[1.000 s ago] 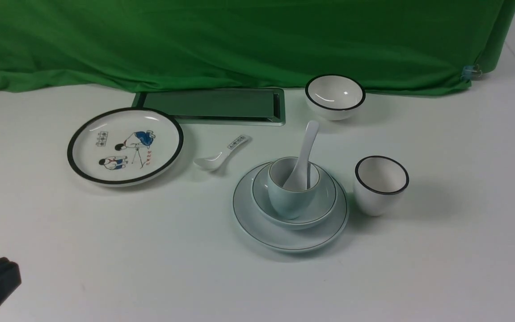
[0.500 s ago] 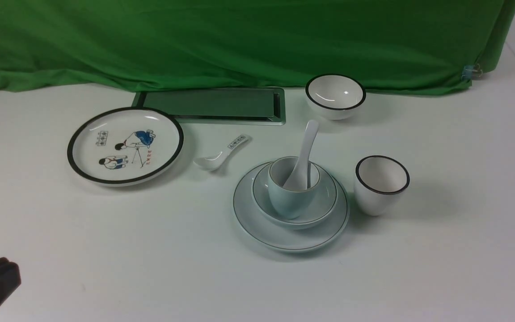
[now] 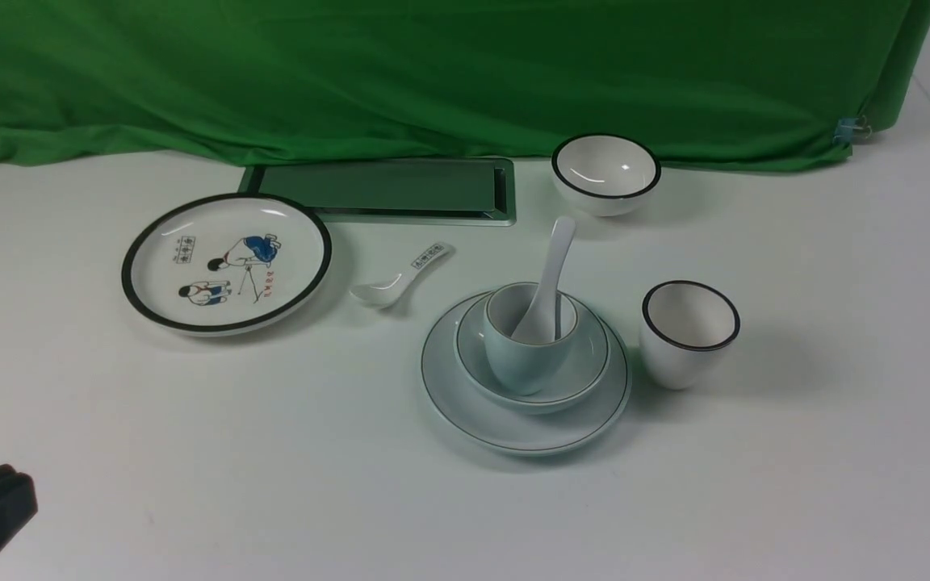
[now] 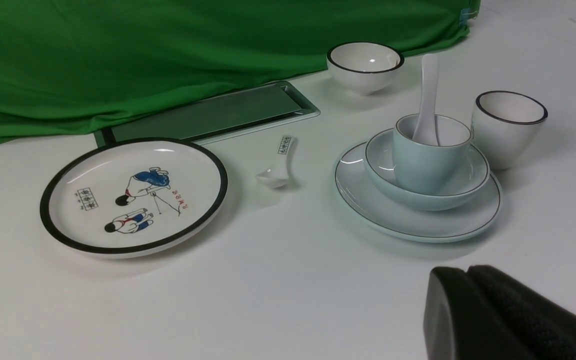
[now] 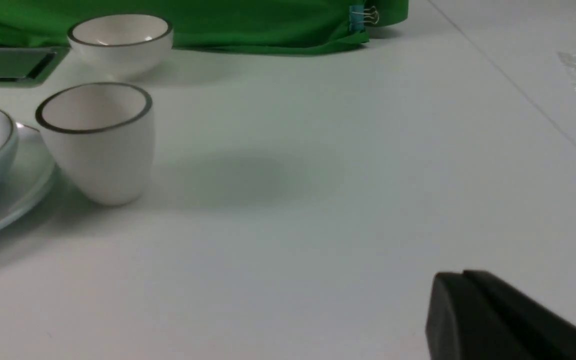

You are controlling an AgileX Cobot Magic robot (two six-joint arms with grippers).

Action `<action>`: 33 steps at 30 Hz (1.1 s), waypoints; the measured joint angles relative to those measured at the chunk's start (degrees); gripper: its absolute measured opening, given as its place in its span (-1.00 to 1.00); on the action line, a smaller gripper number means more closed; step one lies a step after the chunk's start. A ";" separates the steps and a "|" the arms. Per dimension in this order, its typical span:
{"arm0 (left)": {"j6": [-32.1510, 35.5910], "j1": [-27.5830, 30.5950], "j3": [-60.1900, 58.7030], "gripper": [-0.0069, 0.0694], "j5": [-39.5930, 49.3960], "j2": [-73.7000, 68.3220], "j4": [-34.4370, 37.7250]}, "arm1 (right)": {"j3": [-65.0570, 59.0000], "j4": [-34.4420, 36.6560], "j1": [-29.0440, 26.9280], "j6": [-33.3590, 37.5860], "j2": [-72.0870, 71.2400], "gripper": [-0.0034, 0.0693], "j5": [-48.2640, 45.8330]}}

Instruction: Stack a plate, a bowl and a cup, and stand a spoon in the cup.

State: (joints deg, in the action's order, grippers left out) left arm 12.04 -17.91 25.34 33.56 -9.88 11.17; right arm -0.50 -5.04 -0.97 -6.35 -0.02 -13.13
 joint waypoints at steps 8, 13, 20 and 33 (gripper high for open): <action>0.00 0.00 0.00 -0.90 0.00 0.00 0.00 | 0.00 0.05 0.78 1.64 0.00 -0.87 0.18; 0.16 0.00 0.00 -0.90 0.00 0.00 0.00 | 0.00 0.12 0.78 1.70 0.00 -0.86 0.18; 0.21 0.00 0.00 -0.90 0.00 0.00 0.00 | 0.00 0.26 0.78 1.68 0.00 -0.83 0.18; 0.43 0.00 -0.05 -0.90 -0.06 0.00 -0.63 | 0.00 0.30 0.78 1.68 0.00 -0.76 0.24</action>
State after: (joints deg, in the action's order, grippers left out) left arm 12.47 -17.91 25.29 33.50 -9.88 10.53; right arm -0.50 -4.73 -0.19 -4.66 -0.02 -12.89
